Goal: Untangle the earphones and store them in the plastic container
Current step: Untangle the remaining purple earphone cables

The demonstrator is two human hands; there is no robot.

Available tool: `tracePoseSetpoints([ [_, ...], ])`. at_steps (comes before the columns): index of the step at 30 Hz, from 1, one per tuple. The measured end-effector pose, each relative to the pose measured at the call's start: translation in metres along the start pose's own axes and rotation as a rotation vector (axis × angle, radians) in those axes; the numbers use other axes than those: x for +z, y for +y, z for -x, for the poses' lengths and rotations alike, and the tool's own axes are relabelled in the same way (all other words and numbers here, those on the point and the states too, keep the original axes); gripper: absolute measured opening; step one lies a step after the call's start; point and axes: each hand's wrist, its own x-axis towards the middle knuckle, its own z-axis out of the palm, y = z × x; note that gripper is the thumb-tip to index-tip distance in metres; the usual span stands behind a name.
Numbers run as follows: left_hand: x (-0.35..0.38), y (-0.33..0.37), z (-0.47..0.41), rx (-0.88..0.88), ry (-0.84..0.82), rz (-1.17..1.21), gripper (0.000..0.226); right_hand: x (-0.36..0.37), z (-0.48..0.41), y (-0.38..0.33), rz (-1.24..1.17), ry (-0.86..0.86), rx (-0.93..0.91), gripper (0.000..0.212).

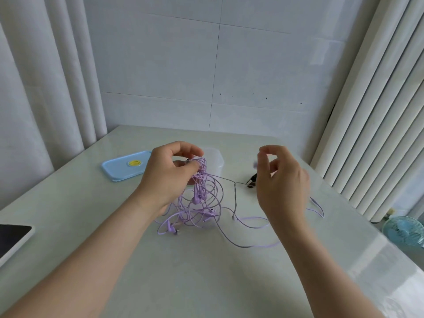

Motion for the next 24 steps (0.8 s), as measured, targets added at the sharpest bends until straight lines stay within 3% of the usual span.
tracePoseSetpoints([
  [8, -0.006, -0.013, -0.008, 0.197, -0.064, -0.298, 0.027, -0.001, 0.006, 0.0, 0.355, -0.6, -0.051, 0.055],
  [10, -0.005, -0.011, -0.006, 0.197, -0.112, -0.272, 0.024, -0.002, 0.009, -0.003, 0.437, -0.628, -0.116, 0.051],
  [15, -0.002, -0.002, 0.002, 0.099, -0.267, -0.177, 0.02, 0.0, 0.012, -0.007, 0.538, -0.568, -0.069, 0.027],
  [16, -0.002, -0.001, 0.004, 0.084, -0.292, -0.179, 0.023, 0.001, 0.011, -0.006, 0.503, -0.557, -0.104, 0.02],
  [19, 0.0, 0.001, 0.007, 0.061, -0.355, -0.204, 0.035, 0.001, 0.011, -0.009, 0.228, -0.584, -0.192, 0.031],
  [24, -0.002, -0.006, 0.004, 0.121, -0.394, -0.281, 0.052, -0.002, 0.011, -0.021, -0.246, -0.653, 0.062, 0.008],
])
